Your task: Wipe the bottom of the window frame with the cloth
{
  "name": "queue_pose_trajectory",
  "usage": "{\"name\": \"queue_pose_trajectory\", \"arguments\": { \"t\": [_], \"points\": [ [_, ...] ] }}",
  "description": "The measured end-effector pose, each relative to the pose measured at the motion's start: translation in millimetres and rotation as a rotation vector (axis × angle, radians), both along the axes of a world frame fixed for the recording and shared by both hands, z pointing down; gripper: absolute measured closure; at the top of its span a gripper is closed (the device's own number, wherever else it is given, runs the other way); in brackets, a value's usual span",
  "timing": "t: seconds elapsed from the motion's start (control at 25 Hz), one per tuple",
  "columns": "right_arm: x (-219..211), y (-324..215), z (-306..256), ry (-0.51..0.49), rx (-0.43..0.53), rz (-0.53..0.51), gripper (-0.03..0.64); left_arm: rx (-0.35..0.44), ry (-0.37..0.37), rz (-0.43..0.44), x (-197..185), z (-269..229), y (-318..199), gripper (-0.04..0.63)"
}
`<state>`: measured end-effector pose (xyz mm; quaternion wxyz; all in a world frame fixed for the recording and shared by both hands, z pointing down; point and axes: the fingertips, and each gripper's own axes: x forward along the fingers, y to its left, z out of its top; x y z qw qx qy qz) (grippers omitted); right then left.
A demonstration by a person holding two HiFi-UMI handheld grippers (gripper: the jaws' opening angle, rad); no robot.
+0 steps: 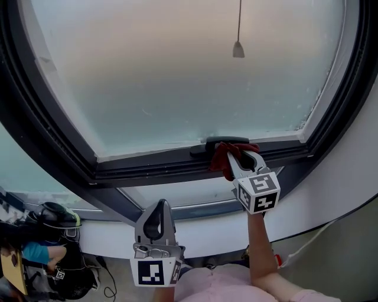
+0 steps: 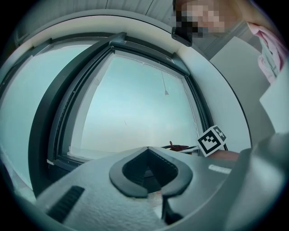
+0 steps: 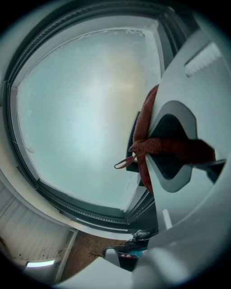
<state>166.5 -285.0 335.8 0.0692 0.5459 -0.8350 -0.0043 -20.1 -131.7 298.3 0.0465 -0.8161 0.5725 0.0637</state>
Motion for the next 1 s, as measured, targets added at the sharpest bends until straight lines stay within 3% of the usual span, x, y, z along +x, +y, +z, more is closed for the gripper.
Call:
{"name": "queue_pose_trajectory", "arguments": {
  "t": [1.0],
  "points": [
    [30, -9, 2, 0.049, -0.029, 0.026, 0.537, 0.010, 0.008, 0.001, 13, -3, 14, 0.601]
  ]
}}
